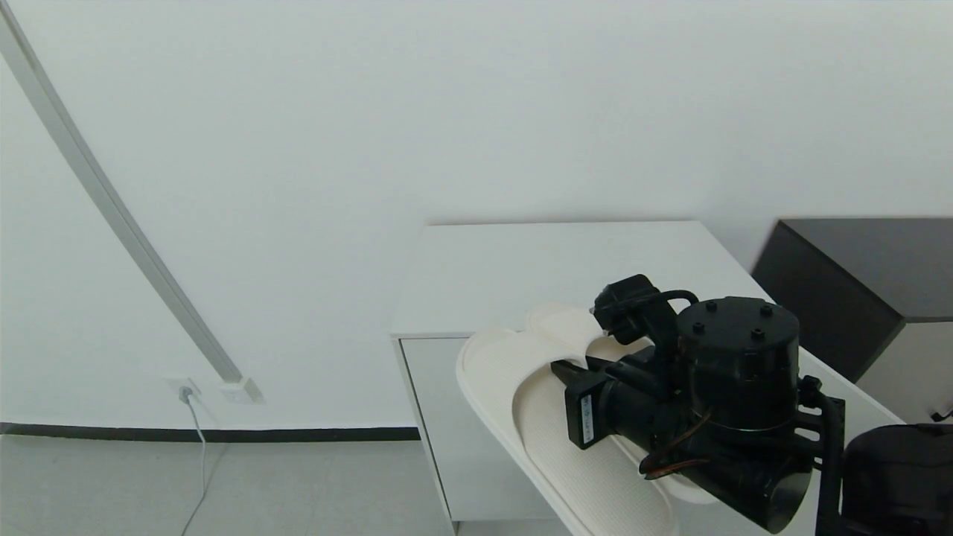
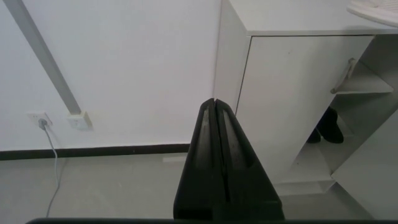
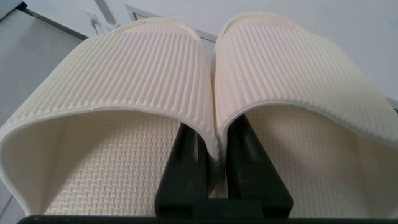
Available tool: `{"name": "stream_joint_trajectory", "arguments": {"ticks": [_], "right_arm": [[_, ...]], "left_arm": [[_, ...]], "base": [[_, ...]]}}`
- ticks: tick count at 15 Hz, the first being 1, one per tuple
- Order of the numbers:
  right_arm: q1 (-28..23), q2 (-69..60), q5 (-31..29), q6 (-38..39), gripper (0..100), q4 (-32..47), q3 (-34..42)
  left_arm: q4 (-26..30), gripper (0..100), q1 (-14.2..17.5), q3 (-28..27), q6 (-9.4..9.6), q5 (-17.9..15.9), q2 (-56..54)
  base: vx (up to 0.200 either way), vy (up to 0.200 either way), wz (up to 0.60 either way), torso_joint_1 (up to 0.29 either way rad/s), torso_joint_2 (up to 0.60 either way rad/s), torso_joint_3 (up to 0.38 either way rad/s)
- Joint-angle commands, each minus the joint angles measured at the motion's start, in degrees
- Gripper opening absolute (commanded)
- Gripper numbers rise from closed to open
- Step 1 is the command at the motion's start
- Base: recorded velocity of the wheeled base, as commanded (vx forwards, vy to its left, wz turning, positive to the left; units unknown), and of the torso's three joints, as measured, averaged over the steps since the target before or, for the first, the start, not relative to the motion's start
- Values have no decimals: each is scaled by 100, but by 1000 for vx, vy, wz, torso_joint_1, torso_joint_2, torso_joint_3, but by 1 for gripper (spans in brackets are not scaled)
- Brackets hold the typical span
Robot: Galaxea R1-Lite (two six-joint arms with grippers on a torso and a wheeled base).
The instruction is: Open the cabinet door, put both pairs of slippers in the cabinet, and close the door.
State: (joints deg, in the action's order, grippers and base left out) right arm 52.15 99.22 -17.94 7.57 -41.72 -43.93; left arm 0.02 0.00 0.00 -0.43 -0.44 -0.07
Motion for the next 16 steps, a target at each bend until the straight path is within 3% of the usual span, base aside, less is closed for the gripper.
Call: {"name": "stream_joint_trajectory", "arguments": {"ticks": [1, 14, 16], "right_arm": [[85, 10, -16, -1, 0, -3, 25], [146, -219, -16, -45, 0, -197, 245], [146, -219, -7, -274, 0, -434, 386]], "left_arm": [[6, 0, 0, 0, -10, 0, 7], [-2, 0, 0, 0, -10, 0, 7], [-2, 0, 0, -9, -10, 0, 7]], "base": [[0, -200, 0, 2, 2, -2], [0, -200, 0, 4, 2, 2], [0, 0, 0, 0, 0, 0]]}}
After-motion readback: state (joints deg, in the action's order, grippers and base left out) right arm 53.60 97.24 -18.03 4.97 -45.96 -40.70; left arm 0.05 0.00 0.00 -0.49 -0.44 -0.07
